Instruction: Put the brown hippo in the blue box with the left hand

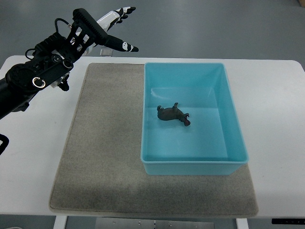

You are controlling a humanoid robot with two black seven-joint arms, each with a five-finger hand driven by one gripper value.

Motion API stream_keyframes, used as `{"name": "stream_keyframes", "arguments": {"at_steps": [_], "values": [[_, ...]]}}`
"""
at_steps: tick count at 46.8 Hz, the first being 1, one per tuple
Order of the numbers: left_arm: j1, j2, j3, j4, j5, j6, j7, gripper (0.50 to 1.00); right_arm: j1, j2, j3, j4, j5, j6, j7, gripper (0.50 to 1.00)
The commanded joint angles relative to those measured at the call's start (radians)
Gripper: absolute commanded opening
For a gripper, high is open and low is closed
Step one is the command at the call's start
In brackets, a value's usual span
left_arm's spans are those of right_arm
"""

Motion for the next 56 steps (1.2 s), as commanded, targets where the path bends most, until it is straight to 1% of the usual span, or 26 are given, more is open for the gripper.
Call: {"name": "stream_keyframes", "arguments": {"at_steps": [1, 4, 8, 13, 25, 34, 42, 46, 52, 56], "values": [[0.0, 0.0, -0.002, 0.024, -0.128, 0.001, 0.011, 0.994, 0.0, 0.0, 0.0, 0.0, 0.0, 0.0, 0.0, 0.936], [-0.003, 0.0, 0.0, 0.055, -0.237, 0.007, 0.025, 0.994, 0.0, 0.0, 0.0, 0.0, 0.0, 0.0, 0.0, 0.936], [-0.003, -0.016, 0.002, 0.096, -0.37, 0.01, 0.06, 0.994, 0.0, 0.0, 0.0, 0.0, 0.0, 0.0, 0.0, 0.936], [-0.003, -0.022, -0.005, 0.118, -0.489, 0.011, 0.09, 0.994, 0.0, 0.0, 0.0, 0.0, 0.0, 0.0, 0.0, 0.936], [-0.003, -0.023, -0.008, 0.121, -0.811, 0.008, 0.091, 0.994, 0.0, 0.0, 0.0, 0.0, 0.0, 0.0, 0.0, 0.936], [0.011, -0.034, -0.009, 0.119, -0.99, -0.021, 0.09, 0.994, 0.0, 0.0, 0.0, 0.0, 0.0, 0.0, 0.0, 0.936], [0.031, -0.062, -0.028, 0.136, -1.032, -0.084, 0.077, 0.992, 0.0, 0.0, 0.0, 0.0, 0.0, 0.0, -0.001, 0.936], [0.04, -0.071, -0.043, 0.154, -1.052, -0.139, 0.074, 0.99, 0.0, 0.0, 0.0, 0.0, 0.0, 0.0, 0.0, 0.936], [0.048, -0.073, -0.043, 0.193, -1.059, -0.249, 0.064, 0.99, 0.0, 0.0, 0.0, 0.0, 0.0, 0.0, -0.001, 0.936], [0.063, -0.08, -0.044, 0.217, -1.059, -0.289, 0.051, 0.99, 0.0, 0.0, 0.0, 0.0, 0.0, 0.0, 0.0, 0.936]]}}
